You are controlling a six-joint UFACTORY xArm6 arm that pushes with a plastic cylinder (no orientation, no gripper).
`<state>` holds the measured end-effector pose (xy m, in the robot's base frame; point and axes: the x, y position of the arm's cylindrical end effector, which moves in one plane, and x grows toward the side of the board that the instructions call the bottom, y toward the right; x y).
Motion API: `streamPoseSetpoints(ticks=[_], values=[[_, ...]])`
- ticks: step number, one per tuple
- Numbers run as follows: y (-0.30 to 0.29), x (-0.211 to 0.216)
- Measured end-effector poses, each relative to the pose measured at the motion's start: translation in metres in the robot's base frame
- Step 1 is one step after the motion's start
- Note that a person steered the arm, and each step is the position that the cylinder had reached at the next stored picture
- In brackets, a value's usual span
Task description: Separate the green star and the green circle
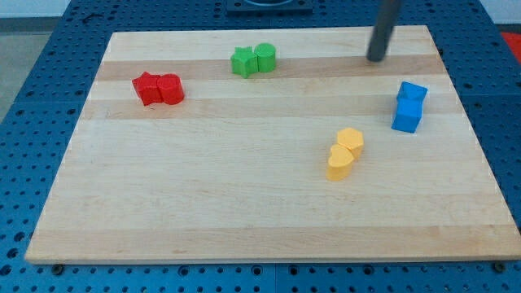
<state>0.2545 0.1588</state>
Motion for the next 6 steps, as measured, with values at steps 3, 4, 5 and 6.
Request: streamPoseSetpoints(ticks=[3, 4, 5, 6], values=[[-0.122, -0.033], [-0.153, -0.025], [-0.176, -0.013], [-0.180, -0.011]])
